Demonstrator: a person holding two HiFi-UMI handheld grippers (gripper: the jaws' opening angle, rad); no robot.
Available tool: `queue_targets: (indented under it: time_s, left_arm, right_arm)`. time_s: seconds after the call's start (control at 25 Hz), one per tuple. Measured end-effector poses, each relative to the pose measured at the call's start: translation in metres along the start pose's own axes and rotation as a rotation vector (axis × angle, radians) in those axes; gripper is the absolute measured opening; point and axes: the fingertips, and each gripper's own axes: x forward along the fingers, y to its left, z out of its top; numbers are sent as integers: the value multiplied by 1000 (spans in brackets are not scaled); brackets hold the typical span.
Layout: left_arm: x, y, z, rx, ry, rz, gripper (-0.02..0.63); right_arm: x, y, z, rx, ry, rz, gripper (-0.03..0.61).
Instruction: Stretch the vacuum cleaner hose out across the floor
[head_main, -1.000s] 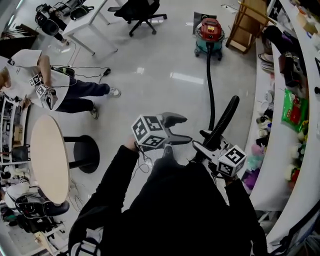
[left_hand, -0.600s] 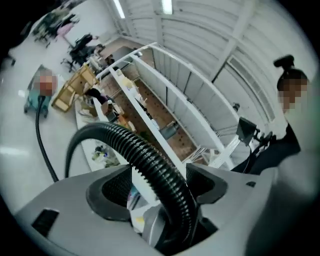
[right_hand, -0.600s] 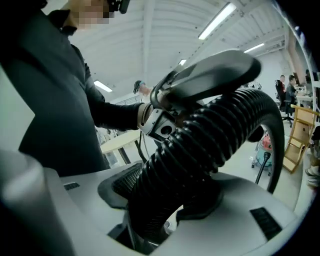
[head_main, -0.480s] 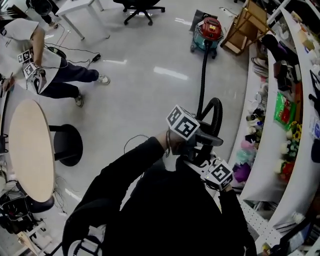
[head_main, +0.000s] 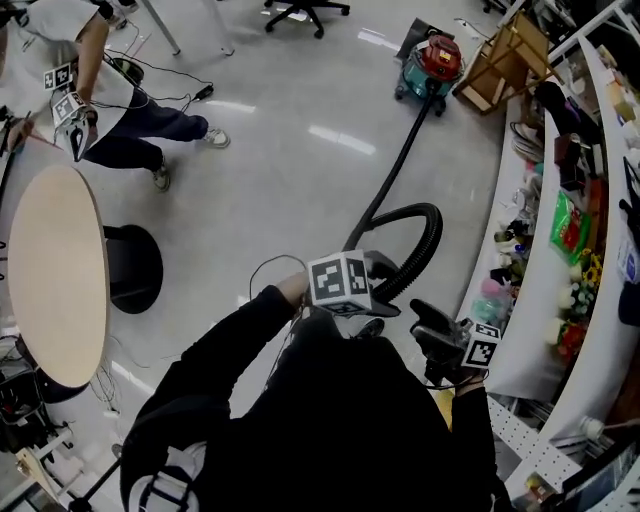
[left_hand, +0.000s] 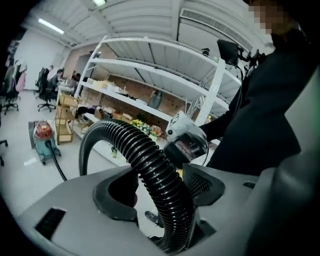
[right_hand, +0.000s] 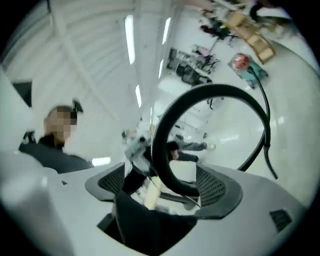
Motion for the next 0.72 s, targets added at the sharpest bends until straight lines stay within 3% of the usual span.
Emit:
queue_targets:
  time_s: [0.12,0.32,0.48,0.6,0.64,0.72]
  left_arm:
    - [-7,-34,-1,105,10,35,291]
    - [20,-92,0,289,97,122,291]
    - [62,-123,-31,462,309,240,293]
    - [93,-135,-60,563,436,372,293]
    - [100,-138,-66,577,461,426,293]
    - [102,-144,-72,562,476,552,293]
  right_arm:
    - [-24,4,43,178,-250,87,434]
    - [-14,30,59,206,-306,186,434]
    - [-34,54,35,51,-289,207,425]
    - [-67,75,0,-79,-239,221,310]
    - [-78,77,-12,-129,-222,202,255]
    - [-98,74,-29,-207,-221,152,219]
